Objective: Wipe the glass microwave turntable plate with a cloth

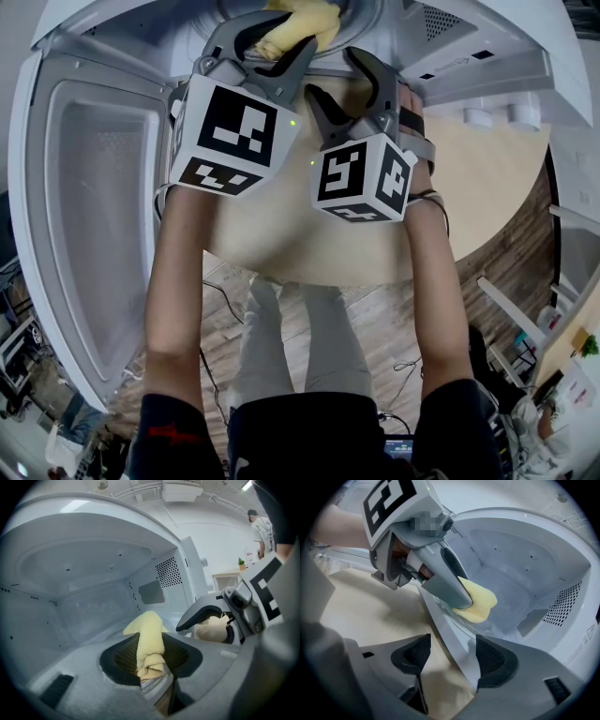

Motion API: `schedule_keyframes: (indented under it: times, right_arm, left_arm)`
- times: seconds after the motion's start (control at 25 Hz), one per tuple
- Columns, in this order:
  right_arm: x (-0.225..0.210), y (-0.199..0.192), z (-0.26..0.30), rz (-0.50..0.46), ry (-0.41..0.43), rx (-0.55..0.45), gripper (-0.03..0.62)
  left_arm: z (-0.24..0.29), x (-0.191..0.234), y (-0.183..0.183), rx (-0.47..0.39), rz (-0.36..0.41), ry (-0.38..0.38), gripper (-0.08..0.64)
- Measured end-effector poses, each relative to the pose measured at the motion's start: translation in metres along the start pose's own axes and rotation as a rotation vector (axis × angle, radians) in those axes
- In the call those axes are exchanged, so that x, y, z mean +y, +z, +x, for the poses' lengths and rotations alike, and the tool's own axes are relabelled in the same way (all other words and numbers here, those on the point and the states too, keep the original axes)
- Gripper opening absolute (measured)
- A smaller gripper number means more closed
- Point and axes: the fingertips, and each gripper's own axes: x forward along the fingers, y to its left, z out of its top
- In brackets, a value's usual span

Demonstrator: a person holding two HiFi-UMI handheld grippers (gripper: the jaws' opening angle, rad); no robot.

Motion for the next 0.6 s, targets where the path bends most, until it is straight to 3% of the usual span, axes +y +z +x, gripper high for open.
schedule_keyframes:
  times: [0.6]
  right_arm:
    - [0.000, 0.000, 0.000, 0.000, 0.001, 0.001, 0.285]
  left_arm:
    - [-0.002, 0.021, -0.012, 0.034, -0.037, 0.106, 0.133]
